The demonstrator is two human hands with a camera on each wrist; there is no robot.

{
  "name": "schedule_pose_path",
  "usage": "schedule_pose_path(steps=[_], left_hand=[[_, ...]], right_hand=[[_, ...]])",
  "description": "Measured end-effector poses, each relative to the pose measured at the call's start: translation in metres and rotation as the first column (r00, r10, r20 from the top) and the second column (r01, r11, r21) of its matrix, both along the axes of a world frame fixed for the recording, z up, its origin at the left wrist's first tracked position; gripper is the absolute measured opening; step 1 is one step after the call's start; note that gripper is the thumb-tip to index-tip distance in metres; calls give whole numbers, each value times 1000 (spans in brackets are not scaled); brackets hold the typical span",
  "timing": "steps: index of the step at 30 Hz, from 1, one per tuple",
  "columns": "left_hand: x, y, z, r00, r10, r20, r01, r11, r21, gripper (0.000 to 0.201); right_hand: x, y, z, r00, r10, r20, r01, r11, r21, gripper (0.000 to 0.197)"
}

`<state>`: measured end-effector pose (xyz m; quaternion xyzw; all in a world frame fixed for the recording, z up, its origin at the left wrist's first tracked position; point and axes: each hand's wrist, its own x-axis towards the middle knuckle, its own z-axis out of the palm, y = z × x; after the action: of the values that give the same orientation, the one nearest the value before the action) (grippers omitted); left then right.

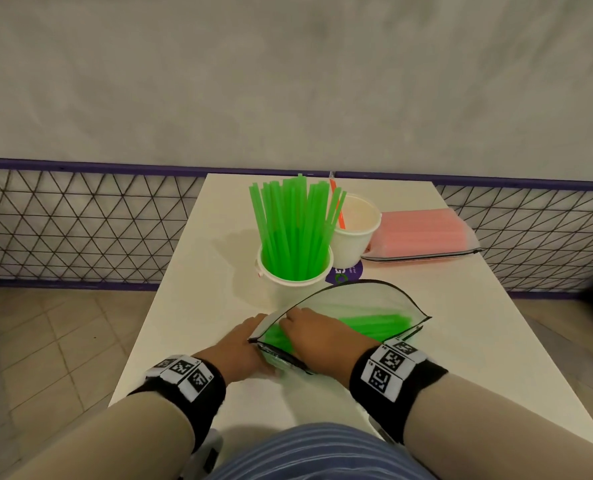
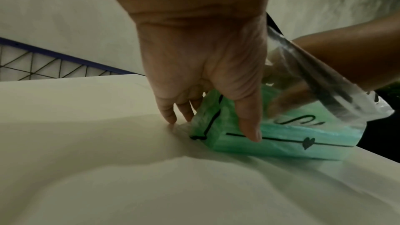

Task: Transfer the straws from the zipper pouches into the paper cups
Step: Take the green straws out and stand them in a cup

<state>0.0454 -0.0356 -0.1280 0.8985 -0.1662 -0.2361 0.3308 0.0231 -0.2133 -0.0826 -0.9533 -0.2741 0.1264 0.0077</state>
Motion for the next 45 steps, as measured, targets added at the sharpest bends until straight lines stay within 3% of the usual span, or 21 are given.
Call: schedule_pose_path(steps=[5, 11, 15, 17, 18, 20, 22, 24, 25, 28, 29, 30, 33, 39, 45], left_hand=[[-4, -6, 17, 1000, -19, -2, 19, 1000, -5, 57], [1, 5, 7, 991, 57, -124, -68, 994, -87, 54], [10, 23, -12, 965, 102, -241, -129, 987, -97, 76], [9, 22, -3, 956, 83, -281, -86, 996, 4, 85], [8, 21, 2, 957, 33, -290, 1, 993, 117, 84], [10, 24, 14, 957, 1, -290, 75, 965, 250, 84], [19, 32, 22, 969, 56, -243, 0, 975, 223, 95], [32, 37, 31, 983, 134, -128, -108, 976, 190, 95], [39, 36, 38, 977, 188, -101, -176, 978, 114, 94], [59, 22, 55, 934, 347, -91, -357, 921, -153, 102], [64, 15, 61, 933, 352, -79, -361, 913, -191, 107], [70, 7, 63, 934, 350, -67, -356, 908, -219, 112], [80, -18, 68, 939, 339, -66, -343, 895, -285, 113], [81, -33, 60, 942, 286, -178, -334, 857, -392, 89], [84, -27, 63, 948, 242, -207, -302, 890, -342, 88]], right_hand=[[-1, -5, 4, 1000, -1, 18, 1, 1000, 12, 34], [3, -15, 24, 997, -40, -60, 47, 990, 131, 33], [14, -25, 65, 976, -111, -188, 151, 965, 215, 32], [20, -31, 89, 961, -138, -239, 204, 939, 278, 40], [22, -34, 101, 950, -160, -267, 245, 914, 324, 48], [24, -42, 126, 919, -198, -341, 350, 809, 472, 53], [23, -50, 153, 900, -228, -371, 423, 662, 618, 46], [23, -56, 178, 911, -236, -339, 413, 518, 749, 25], [26, -57, 188, 917, -230, -325, 395, 421, 817, 16], [42, -49, 206, 933, -191, -304, 309, -8, 951, 14], [50, -42, 206, 933, -207, -294, 280, -95, 955, 16], [57, -35, 204, 927, -233, -292, 268, -132, 954, 18], [74, -11, 178, 893, -304, -333, 307, -130, 943, 23], [88, 9, 124, 831, -409, -377, 427, 36, 903, 27], [102, 7, 115, 765, -525, -372, 413, -42, 910, 22]])
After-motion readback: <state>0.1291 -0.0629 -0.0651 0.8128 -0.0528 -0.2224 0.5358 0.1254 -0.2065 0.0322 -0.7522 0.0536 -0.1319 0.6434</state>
